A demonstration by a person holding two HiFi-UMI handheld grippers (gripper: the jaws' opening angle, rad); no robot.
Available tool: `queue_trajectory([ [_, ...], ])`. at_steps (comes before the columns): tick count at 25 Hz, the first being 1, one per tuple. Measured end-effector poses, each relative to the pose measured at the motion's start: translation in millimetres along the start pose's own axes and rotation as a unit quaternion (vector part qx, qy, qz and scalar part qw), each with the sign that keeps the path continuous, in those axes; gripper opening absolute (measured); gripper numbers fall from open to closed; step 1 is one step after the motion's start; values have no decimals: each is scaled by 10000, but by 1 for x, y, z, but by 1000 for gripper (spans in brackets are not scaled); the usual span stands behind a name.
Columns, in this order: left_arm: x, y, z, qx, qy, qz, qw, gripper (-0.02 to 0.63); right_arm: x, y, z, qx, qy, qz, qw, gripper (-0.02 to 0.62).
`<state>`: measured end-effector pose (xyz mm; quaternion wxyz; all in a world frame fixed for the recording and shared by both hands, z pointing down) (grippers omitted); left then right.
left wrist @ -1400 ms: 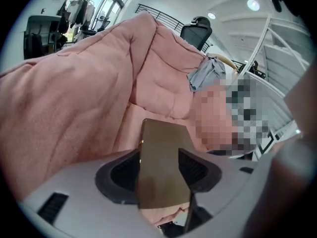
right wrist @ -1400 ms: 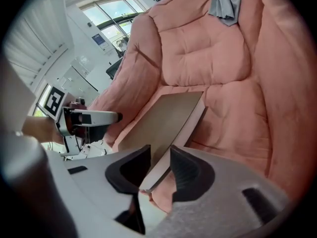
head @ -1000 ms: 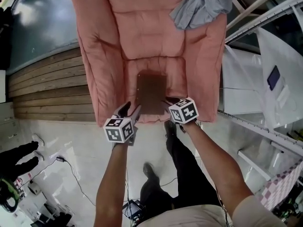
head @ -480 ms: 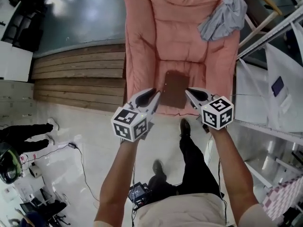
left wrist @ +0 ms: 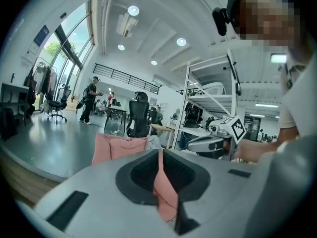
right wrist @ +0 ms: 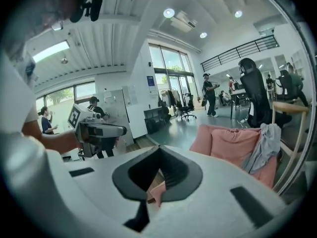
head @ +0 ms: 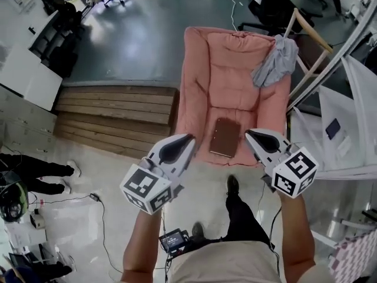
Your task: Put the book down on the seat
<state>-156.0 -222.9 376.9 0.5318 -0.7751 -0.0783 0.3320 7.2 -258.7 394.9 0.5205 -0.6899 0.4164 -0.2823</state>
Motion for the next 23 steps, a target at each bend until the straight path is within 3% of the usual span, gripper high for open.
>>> queue_trajectory([
  [9,78,59,110,549,-101,-551,9969,31,-61,109,78,365,-173,565,9976,-12],
  [14,103,69,143,772,-186,-765,9939,31,-82,130,106,484,-314,733,9956,-12],
  [23,130,66,182,863,-279,-796,9927,29,-114,143,132,517,-360,799,9948,-12],
])
Point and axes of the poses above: the fingertips, and each gripper's own axes: z backward along the fingers, x to its right, y out of its top, the point moved 3 cm from there along z, backward along the fingers, and after that the axes turned 14 degrees about z, right-handed, at the moved point
